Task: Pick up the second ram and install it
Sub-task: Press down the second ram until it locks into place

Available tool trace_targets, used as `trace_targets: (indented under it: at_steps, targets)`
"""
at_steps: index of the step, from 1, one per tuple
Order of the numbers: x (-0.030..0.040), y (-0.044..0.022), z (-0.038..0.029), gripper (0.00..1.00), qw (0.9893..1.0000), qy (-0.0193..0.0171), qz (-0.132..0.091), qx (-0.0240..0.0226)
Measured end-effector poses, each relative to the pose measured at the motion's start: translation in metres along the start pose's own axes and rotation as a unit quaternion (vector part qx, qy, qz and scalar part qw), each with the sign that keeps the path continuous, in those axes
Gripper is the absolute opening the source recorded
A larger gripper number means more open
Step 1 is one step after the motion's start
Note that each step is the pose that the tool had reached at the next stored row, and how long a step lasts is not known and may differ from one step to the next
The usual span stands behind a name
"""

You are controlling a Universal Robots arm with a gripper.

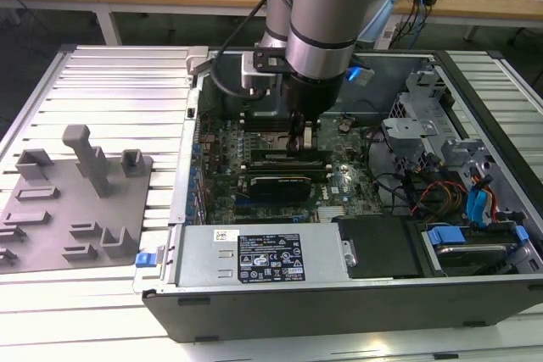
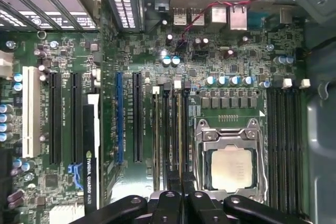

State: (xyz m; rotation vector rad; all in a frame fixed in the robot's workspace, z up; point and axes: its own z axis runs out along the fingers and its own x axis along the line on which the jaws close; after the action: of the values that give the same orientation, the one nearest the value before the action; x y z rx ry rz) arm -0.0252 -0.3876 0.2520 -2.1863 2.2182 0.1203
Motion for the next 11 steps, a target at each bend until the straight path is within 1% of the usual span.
trace_targets:
  at_steps: [1, 3, 6, 11]
  targets:
    - [-0.0001, 0.0000, 0.0013, 0.13, 1.0000, 0.0001, 0.000, 0.0000]
    - [0.0000, 0.0004, 0.0057, 0.13, 1.0000, 0.0020, -0.001, 0.0000]
    - [-0.0004, 0.0004, 0.0118, 0.13, 1.0000, 0.0027, -0.001, -0.0001]
    - [-0.0012, 0.0016, 0.0159, 0.13, 1.0000, 0.0027, -0.003, -0.0001]
